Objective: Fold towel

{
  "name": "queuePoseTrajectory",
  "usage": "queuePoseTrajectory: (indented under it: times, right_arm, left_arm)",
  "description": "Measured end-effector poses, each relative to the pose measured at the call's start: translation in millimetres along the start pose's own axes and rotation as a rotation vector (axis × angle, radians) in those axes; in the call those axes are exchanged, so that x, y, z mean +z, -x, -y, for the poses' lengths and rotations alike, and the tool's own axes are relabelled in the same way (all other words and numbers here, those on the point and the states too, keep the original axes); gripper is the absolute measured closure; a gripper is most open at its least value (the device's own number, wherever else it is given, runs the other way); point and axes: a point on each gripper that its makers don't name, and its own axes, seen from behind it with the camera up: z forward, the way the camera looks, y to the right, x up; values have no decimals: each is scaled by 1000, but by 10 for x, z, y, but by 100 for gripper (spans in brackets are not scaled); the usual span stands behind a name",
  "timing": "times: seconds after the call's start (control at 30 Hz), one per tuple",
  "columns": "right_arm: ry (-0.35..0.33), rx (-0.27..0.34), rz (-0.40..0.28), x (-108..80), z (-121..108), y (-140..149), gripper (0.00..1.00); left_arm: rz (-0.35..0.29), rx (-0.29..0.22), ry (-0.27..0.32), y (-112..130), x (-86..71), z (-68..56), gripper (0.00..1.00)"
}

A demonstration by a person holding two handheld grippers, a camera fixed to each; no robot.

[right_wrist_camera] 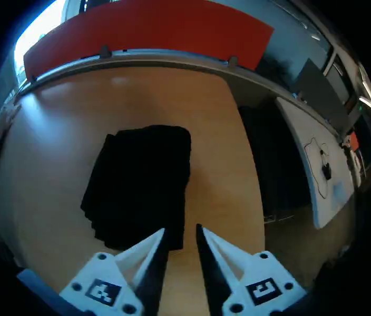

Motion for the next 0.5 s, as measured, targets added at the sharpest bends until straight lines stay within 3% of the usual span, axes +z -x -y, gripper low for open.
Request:
queuePoseTrajectory:
  times: [0.07, 0.1, 0.5]
  right_arm:
    - [5, -5, 5, -4, -8, 6, 33]
    - [7, -7, 7, -6, -12, 8, 32]
    - [22, -1, 11, -46, -70, 51, 30]
  left_arm:
    - [-1, 1, 0, -4, 2, -2, 4]
    - [-1, 1, 1, -5, 2, -3, 5]
    - [-1, -2, 0, 3, 0, 7, 5]
